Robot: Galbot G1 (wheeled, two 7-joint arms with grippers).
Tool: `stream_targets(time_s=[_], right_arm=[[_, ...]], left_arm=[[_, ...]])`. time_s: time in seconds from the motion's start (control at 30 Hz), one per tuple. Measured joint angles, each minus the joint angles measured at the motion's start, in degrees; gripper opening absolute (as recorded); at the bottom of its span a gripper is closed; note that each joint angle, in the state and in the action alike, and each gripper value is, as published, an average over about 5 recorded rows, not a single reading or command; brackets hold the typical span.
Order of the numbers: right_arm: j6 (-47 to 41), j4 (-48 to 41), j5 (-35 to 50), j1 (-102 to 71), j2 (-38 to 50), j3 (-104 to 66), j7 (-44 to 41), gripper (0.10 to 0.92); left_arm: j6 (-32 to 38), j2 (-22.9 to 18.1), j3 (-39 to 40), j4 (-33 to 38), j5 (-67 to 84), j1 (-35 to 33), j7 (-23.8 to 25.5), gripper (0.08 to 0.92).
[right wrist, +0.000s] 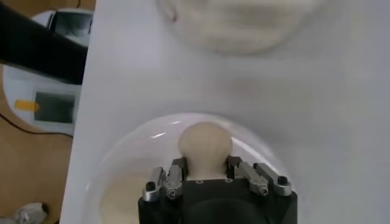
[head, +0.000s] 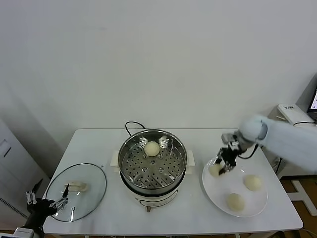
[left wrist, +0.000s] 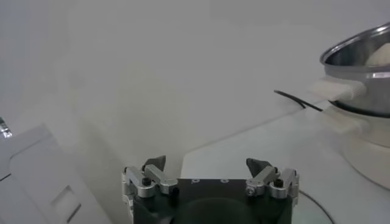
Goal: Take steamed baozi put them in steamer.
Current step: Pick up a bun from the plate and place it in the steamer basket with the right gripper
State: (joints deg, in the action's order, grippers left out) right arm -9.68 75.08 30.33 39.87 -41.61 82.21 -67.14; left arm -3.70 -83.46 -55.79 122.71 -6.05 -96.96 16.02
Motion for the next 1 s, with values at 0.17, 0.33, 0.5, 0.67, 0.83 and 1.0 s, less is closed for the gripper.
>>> stream_targets(time_s=[0.17, 0.33, 0.5, 0.67, 0.83, 1.0], right_arm=[[-1.9, 1.7, 6.8, 6.6, -4.0, 2.5, -0.3, 0.368], [-5.8, 4.2, 11.5, 8.0, -8.9, 2.9, 2.0, 0.372], [-10.1, 5.2, 14.4, 5.3, -14.9, 1.7, 6.1, 0.373], [-14.1, 5.0, 16.4, 1.5, -20.9, 0.7, 10.7, 0.375], [-17.6, 4.1, 17.6, -2.1, -25.9, -0.3, 15.6, 0.388], [-20.1, 2.6, 18.2, -5.2, -29.6, -1.1, 19.9, 0.392]], left_arm=[[-0.1, -0.1, 0.0, 0.2, 0.1, -0.1, 0.0, 0.823], [0.0, -0.1, 0.0, 0.3, 0.2, -0.1, 0.0, 0.823], [0.0, -0.5, 0.0, 0.7, 0.3, -0.1, 0.0, 0.823], [0.1, -0.9, 0.0, 0.8, 0.5, -0.3, 0.0, 0.823], [0.1, -1.0, 0.0, 0.8, 0.6, -0.3, -0.1, 0.823], [0.1, -1.0, -0.1, 0.9, 0.7, -0.4, -0.2, 0.823]])
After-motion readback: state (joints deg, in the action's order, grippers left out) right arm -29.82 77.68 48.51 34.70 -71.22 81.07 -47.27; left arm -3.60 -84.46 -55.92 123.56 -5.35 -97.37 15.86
